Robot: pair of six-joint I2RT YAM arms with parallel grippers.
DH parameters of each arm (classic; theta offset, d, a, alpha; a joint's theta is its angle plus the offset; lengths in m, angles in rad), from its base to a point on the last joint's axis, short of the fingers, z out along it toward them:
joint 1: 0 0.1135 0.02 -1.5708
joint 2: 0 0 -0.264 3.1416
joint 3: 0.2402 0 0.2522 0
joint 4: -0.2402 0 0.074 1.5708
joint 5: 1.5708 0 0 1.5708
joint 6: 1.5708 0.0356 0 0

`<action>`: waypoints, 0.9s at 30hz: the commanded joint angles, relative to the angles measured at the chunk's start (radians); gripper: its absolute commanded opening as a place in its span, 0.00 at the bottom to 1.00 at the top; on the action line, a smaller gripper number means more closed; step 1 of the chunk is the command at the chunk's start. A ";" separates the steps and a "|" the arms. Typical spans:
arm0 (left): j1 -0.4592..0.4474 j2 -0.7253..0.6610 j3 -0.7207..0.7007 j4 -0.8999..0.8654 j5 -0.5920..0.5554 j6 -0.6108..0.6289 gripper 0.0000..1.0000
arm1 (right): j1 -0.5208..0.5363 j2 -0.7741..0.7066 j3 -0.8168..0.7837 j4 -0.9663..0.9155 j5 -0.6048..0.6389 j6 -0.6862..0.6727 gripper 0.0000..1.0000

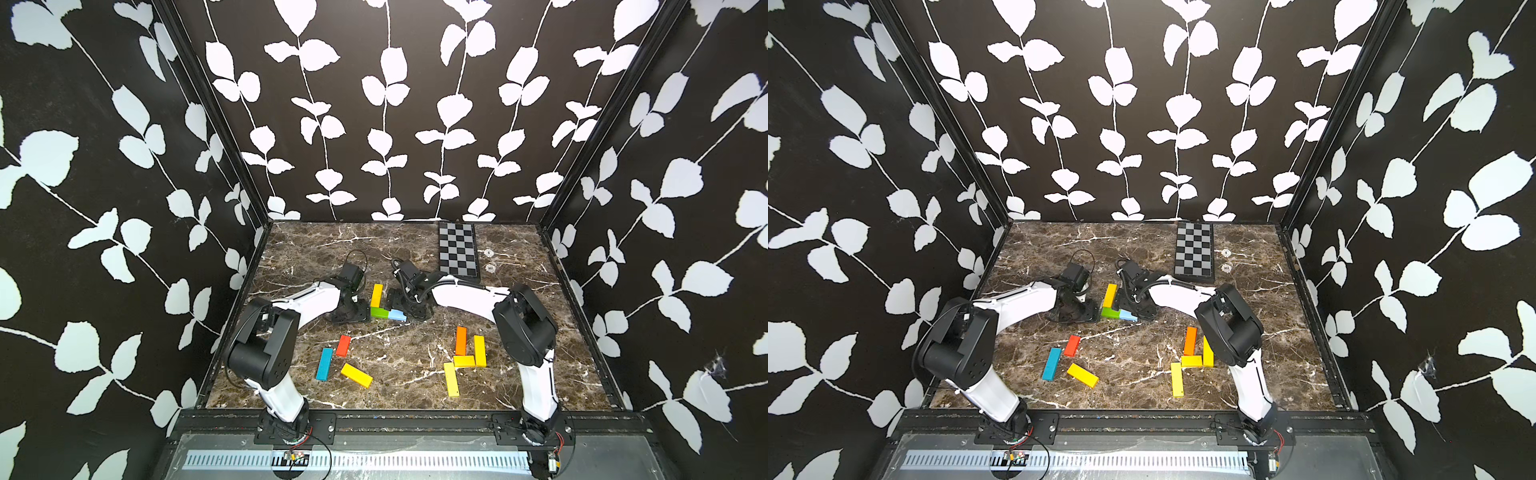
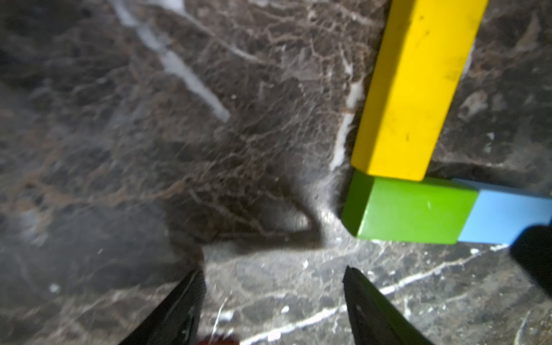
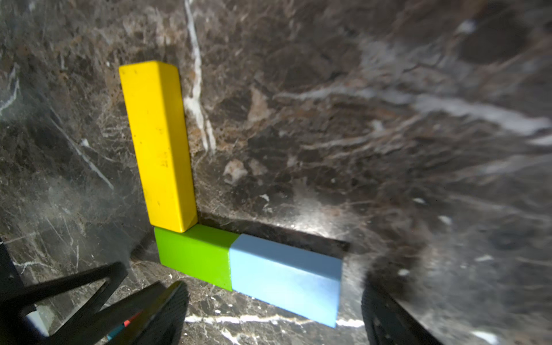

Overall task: Assemble the letter h with building blocks
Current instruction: Assemble the building block at the center of the board, then pick up the building block from the center of the board.

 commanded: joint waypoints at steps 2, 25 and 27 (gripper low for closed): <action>0.017 -0.055 0.060 -0.040 -0.038 -0.026 0.73 | -0.005 -0.072 0.012 -0.050 0.052 -0.026 0.89; 0.034 0.285 0.363 -0.116 -0.134 0.019 0.67 | -0.004 -0.228 -0.120 -0.014 0.037 -0.043 0.88; 0.032 0.295 0.359 -0.112 -0.127 0.025 0.67 | -0.003 -0.232 -0.122 -0.012 0.037 -0.043 0.87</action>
